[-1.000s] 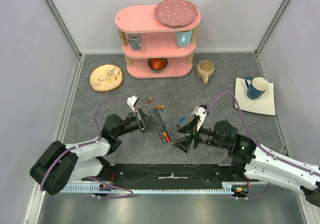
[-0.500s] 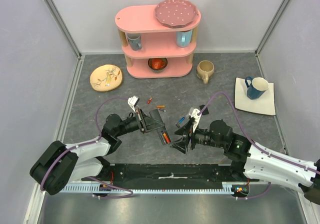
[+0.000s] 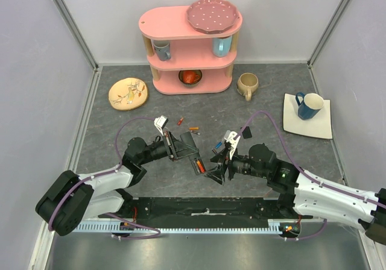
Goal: Load the batteries into the remote control
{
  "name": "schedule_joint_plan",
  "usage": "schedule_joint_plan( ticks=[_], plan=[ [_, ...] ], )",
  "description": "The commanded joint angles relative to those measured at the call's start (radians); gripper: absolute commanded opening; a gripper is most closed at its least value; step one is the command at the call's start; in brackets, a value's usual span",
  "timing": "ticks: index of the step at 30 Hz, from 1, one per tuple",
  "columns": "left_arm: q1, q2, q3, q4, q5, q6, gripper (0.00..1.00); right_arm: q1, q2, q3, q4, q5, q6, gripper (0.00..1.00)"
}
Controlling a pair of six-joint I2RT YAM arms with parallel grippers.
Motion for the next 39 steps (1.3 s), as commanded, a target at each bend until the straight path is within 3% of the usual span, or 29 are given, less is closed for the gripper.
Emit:
schedule_joint_plan(
  ticks=[1, 14, 25, 28, 32, 39],
  plan=[
    [0.001, -0.019, 0.009, 0.034, 0.024, -0.03, 0.02, -0.003, 0.008, 0.026, 0.027, 0.017, -0.024, 0.75],
    [-0.001, -0.03, -0.01, 0.028, 0.015, -0.029, 0.02, -0.009, 0.031, 0.039, 0.025, -0.003, -0.025, 0.75],
    [-0.001, -0.076, 0.007, -0.1, -0.063, 0.016, 0.02, -0.009, 0.046, 0.108, -0.056, -0.198, -0.061, 0.79],
    [-0.001, -0.072, 0.006, -0.094, -0.063, 0.017, 0.02, -0.009, 0.034, 0.12, -0.047, -0.175, -0.044, 0.8],
    [-0.001, -0.076, -0.002, -0.092, -0.06, 0.017, 0.02, -0.009, 0.061, 0.147, -0.053, -0.036, 0.019, 0.78],
    [-0.001, -0.099, -0.008, -0.126, -0.065, 0.036, 0.02, -0.009, 0.163, 0.206, -0.065, 0.029, 0.09, 0.77]
  ],
)
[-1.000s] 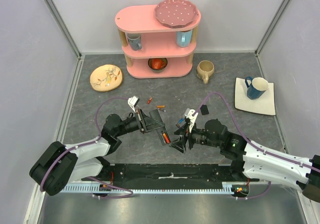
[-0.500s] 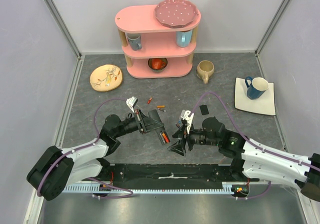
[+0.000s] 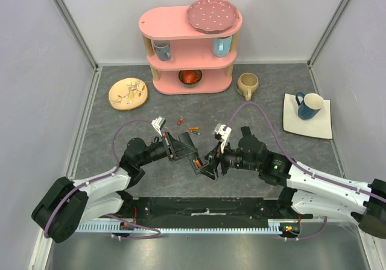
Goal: Load the batteries into the remote control
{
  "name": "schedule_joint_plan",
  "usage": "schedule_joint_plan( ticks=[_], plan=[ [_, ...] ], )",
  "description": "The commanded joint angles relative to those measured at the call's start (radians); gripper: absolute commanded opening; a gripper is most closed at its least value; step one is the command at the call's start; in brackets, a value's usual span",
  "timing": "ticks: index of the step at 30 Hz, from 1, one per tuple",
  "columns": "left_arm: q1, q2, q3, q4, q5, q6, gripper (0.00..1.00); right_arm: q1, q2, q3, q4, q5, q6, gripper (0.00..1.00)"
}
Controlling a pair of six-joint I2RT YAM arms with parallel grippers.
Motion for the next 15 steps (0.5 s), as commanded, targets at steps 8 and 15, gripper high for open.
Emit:
schedule_joint_plan(
  ticks=[8, 15],
  plan=[
    [-0.001, -0.045, 0.004, -0.039, -0.009, 0.06, 0.02, -0.005, 0.061, 0.118, -0.077, 0.177, 0.077, 0.74],
    [-0.001, -0.065, 0.007, -0.079, -0.024, 0.079, 0.02, -0.004, 0.093, 0.141, -0.096, 0.163, 0.086, 0.71]
  ],
)
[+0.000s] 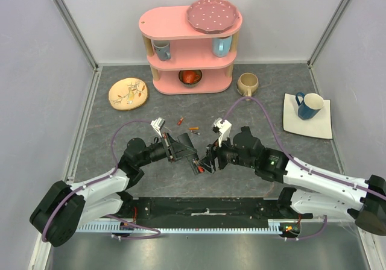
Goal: Load the batteries into the remote control
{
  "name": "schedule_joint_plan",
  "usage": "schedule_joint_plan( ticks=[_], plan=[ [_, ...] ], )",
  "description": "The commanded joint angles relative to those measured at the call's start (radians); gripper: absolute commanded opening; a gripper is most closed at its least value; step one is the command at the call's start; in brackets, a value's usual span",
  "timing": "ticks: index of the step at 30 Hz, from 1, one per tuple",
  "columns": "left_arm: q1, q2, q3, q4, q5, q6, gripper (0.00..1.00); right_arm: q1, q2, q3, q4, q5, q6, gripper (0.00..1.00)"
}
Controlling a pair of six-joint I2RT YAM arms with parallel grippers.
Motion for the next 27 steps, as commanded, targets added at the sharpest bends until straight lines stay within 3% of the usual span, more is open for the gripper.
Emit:
schedule_joint_plan(
  ticks=[1, 27],
  plan=[
    [-0.001, -0.026, 0.007, -0.004, -0.019, 0.051, 0.02, -0.003, 0.022, 0.061, -0.005, 0.002, 0.011, 0.71],
    [-0.002, -0.04, 0.009, -0.024, -0.019, 0.057, 0.02, -0.003, 0.084, 0.098, -0.088, 0.036, -0.005, 0.66]
  ],
)
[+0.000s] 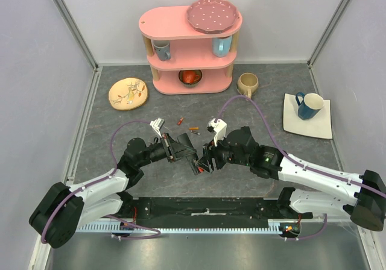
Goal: Load the batteries into the remote control
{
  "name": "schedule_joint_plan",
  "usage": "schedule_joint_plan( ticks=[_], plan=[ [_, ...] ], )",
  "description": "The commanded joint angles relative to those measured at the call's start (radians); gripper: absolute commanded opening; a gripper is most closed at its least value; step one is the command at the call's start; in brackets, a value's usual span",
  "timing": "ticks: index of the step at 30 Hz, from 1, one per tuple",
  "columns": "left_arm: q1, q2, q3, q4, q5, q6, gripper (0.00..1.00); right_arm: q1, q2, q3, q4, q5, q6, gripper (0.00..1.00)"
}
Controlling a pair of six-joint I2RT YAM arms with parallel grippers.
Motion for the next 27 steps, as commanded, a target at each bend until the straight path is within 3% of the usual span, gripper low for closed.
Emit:
schedule_joint_plan(
  ticks=[1, 13, 27],
  plan=[
    [-0.001, -0.021, 0.009, 0.023, 0.003, 0.031, 0.02, -0.002, 0.008, 0.042, -0.019, 0.038, -0.008, 0.66],
    [-0.002, -0.032, 0.006, 0.015, 0.0, 0.033, 0.02, -0.004, 0.006, 0.042, -0.035, 0.058, -0.001, 0.65],
    [-0.002, -0.018, 0.004, 0.026, 0.001, 0.017, 0.02, -0.002, -0.095, 0.023, 0.04, -0.022, -0.027, 0.74]
  ],
)
